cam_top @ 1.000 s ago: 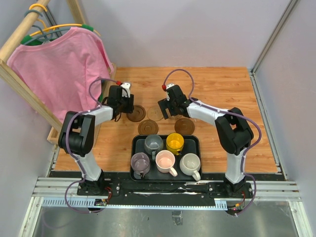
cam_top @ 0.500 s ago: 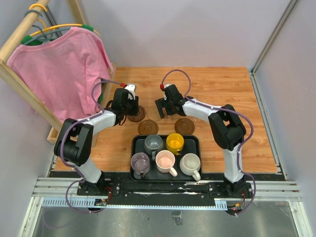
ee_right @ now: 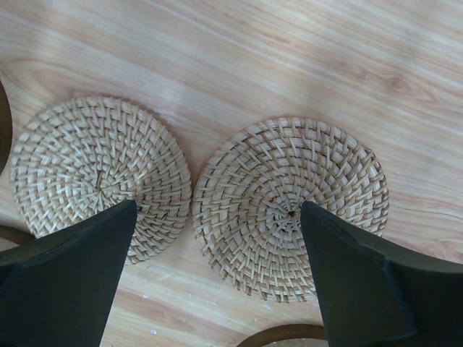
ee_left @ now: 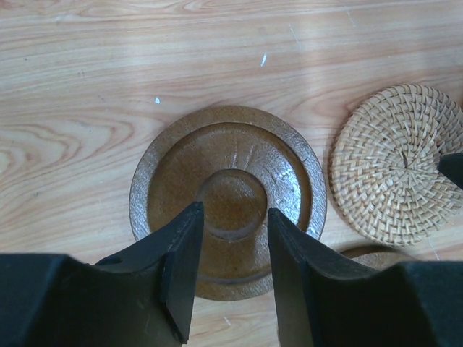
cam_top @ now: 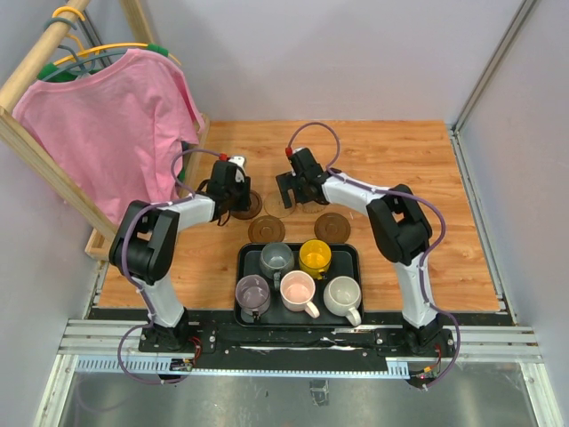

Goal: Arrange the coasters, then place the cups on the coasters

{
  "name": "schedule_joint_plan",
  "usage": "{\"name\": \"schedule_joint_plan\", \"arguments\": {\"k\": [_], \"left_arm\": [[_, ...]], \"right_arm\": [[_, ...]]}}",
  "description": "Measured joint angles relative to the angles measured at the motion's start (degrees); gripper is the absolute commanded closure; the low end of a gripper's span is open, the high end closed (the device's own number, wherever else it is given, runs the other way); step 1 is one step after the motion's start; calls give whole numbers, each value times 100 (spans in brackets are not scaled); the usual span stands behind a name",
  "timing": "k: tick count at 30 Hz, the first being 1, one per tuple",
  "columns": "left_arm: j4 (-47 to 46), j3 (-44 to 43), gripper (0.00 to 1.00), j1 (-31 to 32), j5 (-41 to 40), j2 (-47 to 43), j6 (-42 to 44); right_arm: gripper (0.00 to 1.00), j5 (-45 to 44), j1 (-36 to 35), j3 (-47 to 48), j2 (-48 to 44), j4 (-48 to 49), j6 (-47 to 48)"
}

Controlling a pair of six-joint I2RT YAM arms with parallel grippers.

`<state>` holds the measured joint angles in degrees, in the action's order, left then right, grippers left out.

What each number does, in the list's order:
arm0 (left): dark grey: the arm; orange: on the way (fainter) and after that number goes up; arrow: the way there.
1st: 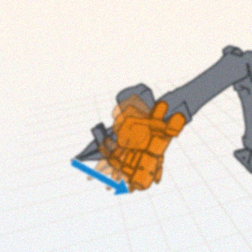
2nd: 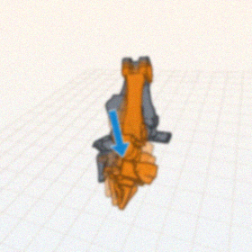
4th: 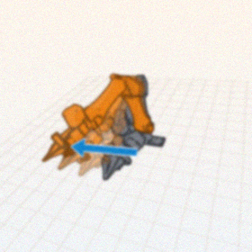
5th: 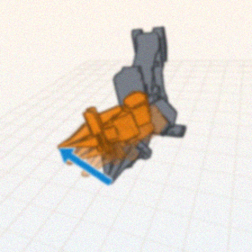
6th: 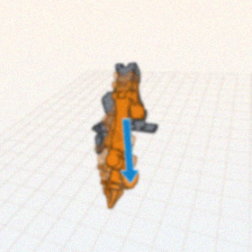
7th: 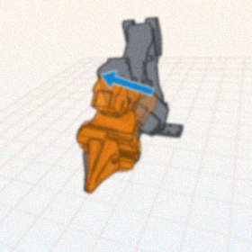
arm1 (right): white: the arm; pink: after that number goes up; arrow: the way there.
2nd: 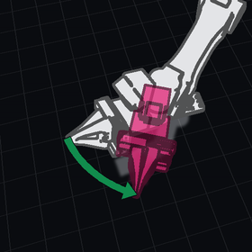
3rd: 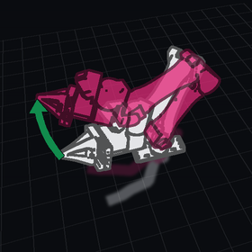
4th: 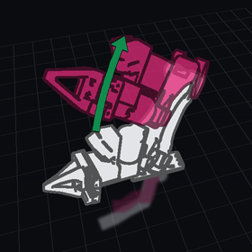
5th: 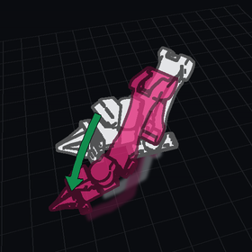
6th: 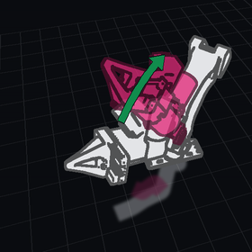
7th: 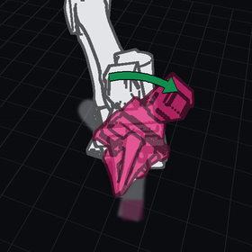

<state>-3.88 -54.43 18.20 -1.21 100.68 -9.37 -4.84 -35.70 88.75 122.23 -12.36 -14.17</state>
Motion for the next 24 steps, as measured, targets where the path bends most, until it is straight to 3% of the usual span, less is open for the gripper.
{"name": "schedule_joint_plan", "arguments": {"k": [16,24], "left_arm": [[74,-1001,51,-7,-496,892,-98],[98,-1429,52,-247,-323,1139,-273]], "right_arm": [[3,-452,24,905,568,-326,-334],[3,-619,260,1204,748,-424,-542]]}}
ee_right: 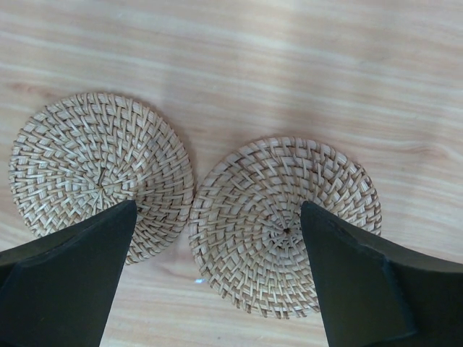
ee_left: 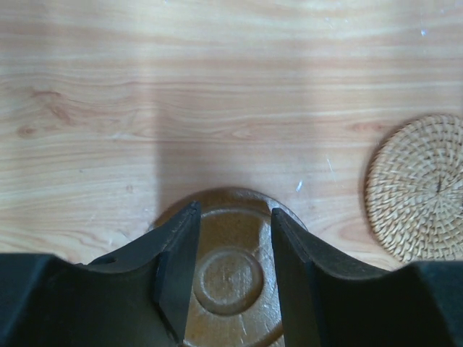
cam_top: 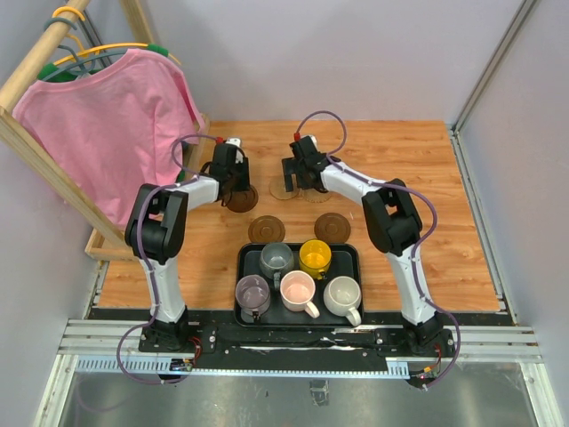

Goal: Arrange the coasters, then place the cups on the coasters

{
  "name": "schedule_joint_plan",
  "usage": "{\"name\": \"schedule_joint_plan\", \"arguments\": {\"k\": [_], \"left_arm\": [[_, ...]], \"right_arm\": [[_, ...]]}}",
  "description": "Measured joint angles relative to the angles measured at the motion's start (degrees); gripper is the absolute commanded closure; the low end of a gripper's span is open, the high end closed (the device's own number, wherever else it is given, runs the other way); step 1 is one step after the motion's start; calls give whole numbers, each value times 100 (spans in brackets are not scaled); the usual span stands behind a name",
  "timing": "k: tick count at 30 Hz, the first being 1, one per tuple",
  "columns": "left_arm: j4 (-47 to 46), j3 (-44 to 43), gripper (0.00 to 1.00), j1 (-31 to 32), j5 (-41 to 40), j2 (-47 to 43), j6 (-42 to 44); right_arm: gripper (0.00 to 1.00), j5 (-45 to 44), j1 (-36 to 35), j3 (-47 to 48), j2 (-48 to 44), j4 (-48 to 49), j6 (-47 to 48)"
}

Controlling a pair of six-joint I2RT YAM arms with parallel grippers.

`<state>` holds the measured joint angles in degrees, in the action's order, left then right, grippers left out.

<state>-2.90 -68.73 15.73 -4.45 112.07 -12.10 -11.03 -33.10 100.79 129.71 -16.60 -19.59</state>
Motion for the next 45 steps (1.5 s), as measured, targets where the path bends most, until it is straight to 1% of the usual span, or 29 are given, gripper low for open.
{"name": "schedule_joint_plan", "arguments": {"k": [7,11,14,19,23,26,27,28,29,30,31,33,34,35,38,39,40,41,43,45], "left_arm": [[7,-358,51,-92,122,214,-35],[4,-540,51,-92,195,306,-35],[-2,-562,51,-94,260,302,-35],[-4,-507,49,-94,400,107,-37],[-114,-186,48,-94,540,-544,-70],[-267,59,48,-94,654,-1064,-138],[-358,157,48,-92,708,-1217,-177],[-415,238,48,-87,743,-1314,-199],[-496,372,48,-70,785,-1425,-225],[-533,490,49,-42,804,-1499,-238],[-564,605,50,4,817,-1543,-254],[-566,852,54,166,835,-1589,-256],[-546,970,59,284,846,-1589,-256],[-514,1049,65,380,859,-1591,-256],[-426,1335,82,719,859,-1615,-238],[-415,1416,87,798,855,-1637,-256],[-411,1526,95,881,841,-1690,-249],[-398,1602,99,929,824,-1740,-275],[-350,1744,99,1001,802,-1893,-310],[-299,1799,100,1047,774,-2033,-345]], "right_arm": [[3,-61,79,334,192,-92,31],[3,-90,79,330,173,-109,105],[3,-129,72,101,7,-74,280],[2,-341,-9,-466,-660,-85,649],[2,-496,-101,-1027,-1598,-2,728],[4,-634,-127,-1425,-2288,52,715],[6,-708,-127,-1572,-2494,79,695],[12,-769,-125,-1718,-2649,94,673],[28,-833,-127,-1899,-2789,105,634],[36,-885,-125,-2094,-2889,111,597],[47,-931,-125,-2306,-2966,114,570],[63,-997,-125,-2723,-3058,105,466],[72,-1014,-125,-2914,-3082,85,437],[78,-1016,-125,-3152,-3108,59,372],[89,-981,-125,-3713,-3193,-33,249],[92,-955,-122,-3845,-3235,-61,223],[93,-922,-122,-3939,-3270,-70,195],[94,-874,-120,-4011,-3307,-68,166],[98,-765,-120,-4089,-3357,-39,129],[99,-647,-118,-4098,-3362,7,94]]}}
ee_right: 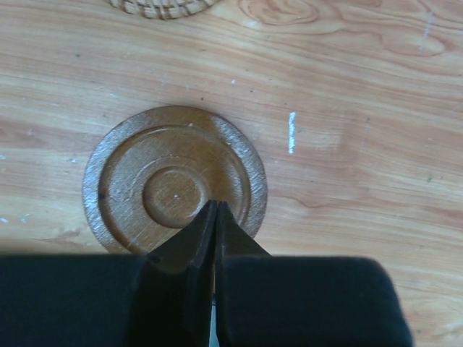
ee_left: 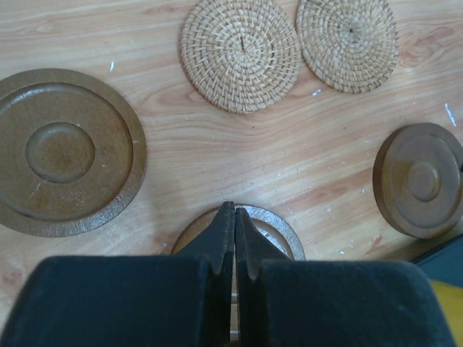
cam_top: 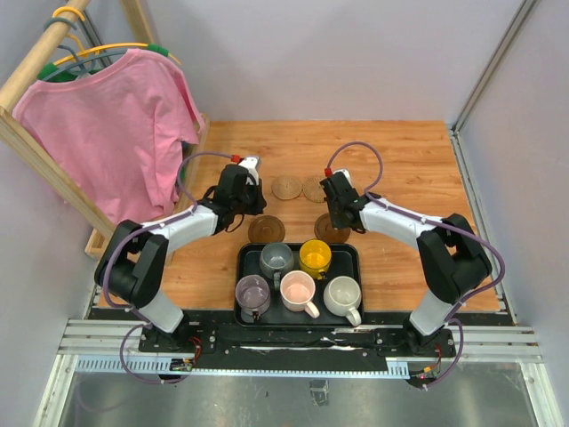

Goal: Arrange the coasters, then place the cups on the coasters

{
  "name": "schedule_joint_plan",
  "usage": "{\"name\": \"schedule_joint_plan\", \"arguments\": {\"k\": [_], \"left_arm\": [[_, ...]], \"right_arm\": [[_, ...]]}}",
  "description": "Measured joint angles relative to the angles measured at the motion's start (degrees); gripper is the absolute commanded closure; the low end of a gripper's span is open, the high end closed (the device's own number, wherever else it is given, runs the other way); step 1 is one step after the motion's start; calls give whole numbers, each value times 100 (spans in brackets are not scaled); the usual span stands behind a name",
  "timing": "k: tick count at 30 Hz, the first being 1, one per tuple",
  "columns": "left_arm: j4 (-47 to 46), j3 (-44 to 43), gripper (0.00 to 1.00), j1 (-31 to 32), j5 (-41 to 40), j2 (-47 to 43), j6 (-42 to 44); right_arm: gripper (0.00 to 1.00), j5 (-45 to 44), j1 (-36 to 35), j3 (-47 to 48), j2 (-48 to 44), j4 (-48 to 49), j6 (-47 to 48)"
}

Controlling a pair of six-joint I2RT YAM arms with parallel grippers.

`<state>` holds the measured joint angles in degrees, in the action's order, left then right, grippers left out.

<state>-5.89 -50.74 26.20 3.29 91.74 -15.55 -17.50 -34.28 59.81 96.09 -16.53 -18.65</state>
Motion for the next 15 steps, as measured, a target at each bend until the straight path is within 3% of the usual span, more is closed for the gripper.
{"name": "schedule_joint_plan", "arguments": {"k": [15], "left_arm": [[595,39,100,330,-345,74,-256]], "right_arm": [[99,754,42,-26,385,164,-382]]}}
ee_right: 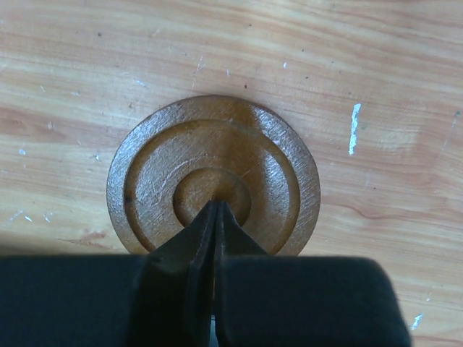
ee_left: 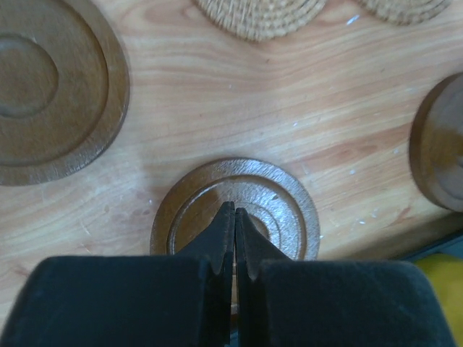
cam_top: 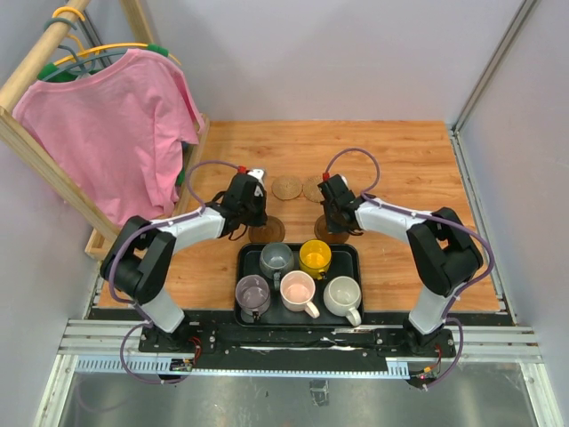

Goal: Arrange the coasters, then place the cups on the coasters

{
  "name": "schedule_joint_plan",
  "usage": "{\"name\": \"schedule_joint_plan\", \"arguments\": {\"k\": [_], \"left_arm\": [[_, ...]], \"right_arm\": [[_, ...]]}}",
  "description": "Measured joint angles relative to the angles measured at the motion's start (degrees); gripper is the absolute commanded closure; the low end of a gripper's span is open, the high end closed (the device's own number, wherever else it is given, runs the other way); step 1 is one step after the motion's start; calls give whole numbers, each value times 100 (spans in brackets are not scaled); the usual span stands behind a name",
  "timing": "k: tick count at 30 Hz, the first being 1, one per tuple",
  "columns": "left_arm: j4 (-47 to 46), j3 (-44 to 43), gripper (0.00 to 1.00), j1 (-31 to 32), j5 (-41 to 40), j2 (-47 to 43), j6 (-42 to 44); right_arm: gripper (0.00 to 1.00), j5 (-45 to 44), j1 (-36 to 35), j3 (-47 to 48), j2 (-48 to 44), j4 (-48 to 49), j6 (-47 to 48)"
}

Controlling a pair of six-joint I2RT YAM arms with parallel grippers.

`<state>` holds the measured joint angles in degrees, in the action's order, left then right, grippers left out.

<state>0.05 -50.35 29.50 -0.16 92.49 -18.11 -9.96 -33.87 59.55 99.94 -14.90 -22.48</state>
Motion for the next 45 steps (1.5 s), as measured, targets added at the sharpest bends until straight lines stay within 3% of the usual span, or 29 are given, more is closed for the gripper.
{"name": "schedule_joint_plan", "arguments": {"k": [7,18,30,45], "left_arm": [[428,-109,99,144,-138,487,-131],[673,-964,100,494,-188,1161,-170],[636,-2387,99,964,833,2299,-103],[645,-4465,100,1147,2393,3705,90]], "right_arm": [[99,76,365,42,48,-15,-308],[99,61,1314,46,46,-17,-466],[99,-221,2260,511,372,-251,-422],[98,-352,2719,1325,1001,-188,-44]]}}
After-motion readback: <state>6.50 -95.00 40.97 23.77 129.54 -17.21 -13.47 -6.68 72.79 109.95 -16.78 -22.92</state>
